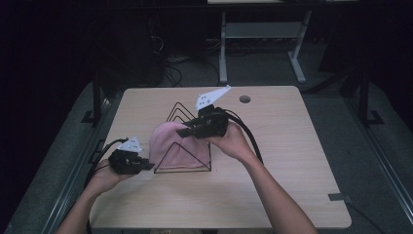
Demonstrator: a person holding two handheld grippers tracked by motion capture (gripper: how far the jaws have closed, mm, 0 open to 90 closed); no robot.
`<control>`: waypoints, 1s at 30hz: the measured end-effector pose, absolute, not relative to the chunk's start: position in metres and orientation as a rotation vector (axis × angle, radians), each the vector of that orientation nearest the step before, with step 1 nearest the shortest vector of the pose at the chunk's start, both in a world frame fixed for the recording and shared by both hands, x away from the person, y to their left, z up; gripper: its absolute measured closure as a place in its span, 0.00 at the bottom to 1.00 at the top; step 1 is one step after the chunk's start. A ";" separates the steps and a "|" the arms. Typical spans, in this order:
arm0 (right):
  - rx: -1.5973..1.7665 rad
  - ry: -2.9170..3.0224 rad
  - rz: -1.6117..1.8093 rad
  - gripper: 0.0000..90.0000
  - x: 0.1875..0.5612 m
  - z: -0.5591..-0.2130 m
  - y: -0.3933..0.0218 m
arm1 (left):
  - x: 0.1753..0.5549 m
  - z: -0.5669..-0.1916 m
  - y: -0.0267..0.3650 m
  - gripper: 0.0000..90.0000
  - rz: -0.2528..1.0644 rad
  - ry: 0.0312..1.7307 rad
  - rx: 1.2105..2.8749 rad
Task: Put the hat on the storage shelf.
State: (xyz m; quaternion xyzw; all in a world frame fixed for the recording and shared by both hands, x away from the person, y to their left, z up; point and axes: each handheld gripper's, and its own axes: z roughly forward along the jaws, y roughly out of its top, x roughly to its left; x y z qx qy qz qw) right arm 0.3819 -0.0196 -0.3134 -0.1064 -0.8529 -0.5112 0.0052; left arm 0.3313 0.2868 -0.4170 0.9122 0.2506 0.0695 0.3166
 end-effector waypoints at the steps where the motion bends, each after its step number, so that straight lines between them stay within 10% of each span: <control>1: -0.331 -2.672 -1.597 0.82 0.382 -0.314 -0.019 | 0.331 -0.417 0.286 0.87 0.179 0.663 2.401; 30: -0.365 -2.629 -1.564 0.64 0.382 -0.330 -0.023 | 0.336 -0.398 0.278 0.76 0.222 0.643 2.295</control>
